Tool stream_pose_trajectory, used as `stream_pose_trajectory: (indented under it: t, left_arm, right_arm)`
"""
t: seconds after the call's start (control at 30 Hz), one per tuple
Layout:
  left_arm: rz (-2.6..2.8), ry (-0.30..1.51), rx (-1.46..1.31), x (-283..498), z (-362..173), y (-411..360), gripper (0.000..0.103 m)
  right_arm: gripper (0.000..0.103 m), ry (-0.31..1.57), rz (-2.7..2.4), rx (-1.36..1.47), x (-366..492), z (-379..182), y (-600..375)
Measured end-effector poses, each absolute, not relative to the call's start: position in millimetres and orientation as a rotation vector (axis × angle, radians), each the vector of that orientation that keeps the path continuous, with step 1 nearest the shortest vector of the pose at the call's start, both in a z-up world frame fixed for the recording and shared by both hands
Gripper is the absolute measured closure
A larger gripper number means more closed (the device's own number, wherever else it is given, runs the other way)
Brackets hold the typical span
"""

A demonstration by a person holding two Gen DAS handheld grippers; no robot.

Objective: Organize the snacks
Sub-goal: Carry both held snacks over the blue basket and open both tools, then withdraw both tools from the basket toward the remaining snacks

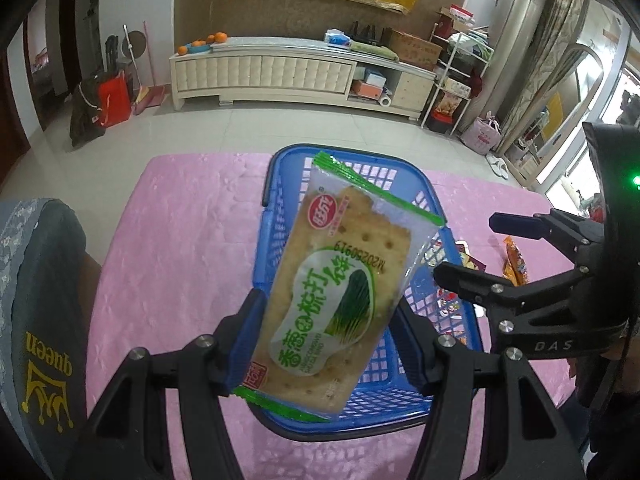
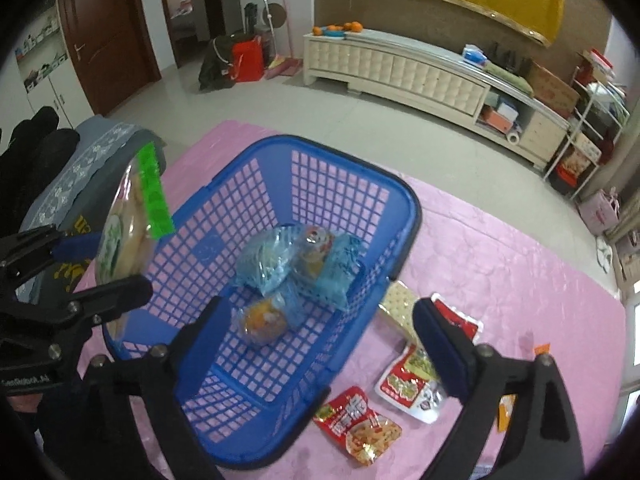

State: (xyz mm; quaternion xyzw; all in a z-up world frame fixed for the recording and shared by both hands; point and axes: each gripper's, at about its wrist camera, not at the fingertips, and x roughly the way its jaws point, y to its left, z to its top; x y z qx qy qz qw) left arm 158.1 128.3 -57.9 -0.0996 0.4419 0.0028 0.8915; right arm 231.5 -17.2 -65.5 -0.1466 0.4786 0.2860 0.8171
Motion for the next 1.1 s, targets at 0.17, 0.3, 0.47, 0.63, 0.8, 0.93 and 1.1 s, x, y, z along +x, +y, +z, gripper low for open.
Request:
stream_pose_trajectory:
  t: [0.17,0.3,0.47,0.63,0.8,0.93,1.1]
  left_arm:
    - [-0.022,0.925,-0.193,164,-60,120,0.044]
    - [-0.046,0.938,-0.181,174,-65,109,0.044]
    - [-0.075,0.984,-0.16,190,-78,102,0.044]
    - [-0.079,1.03,-0.146,203,-93,94,0.043]
    - [-0.081,1.034,-0.151,200,-95,95,0.039]
    - [-0.073,0.991,-0.14,189,-84,95,0.033]
    - [-0.074,0.942,-0.121,171,-64,89,0.031]
  right_arm:
    - [0.008,1.034,0.549,-0.264,238,-68,-34]
    - [0.008,1.043,0.509,-0.24,243,-74,-46]
    - [0.008,1.048,0.486,-0.244,249,-81,-55]
    - [0.008,1.05,0.48,-0.224,254,-88,-63]
    - [0.008,1.062,0.476,-0.222,253,-90,-67]
    - [0.008,1.046,0.481,-0.204,245,-82,-72]
    - [0.008,1.017,0.486,-0.184,232,-65,-79]
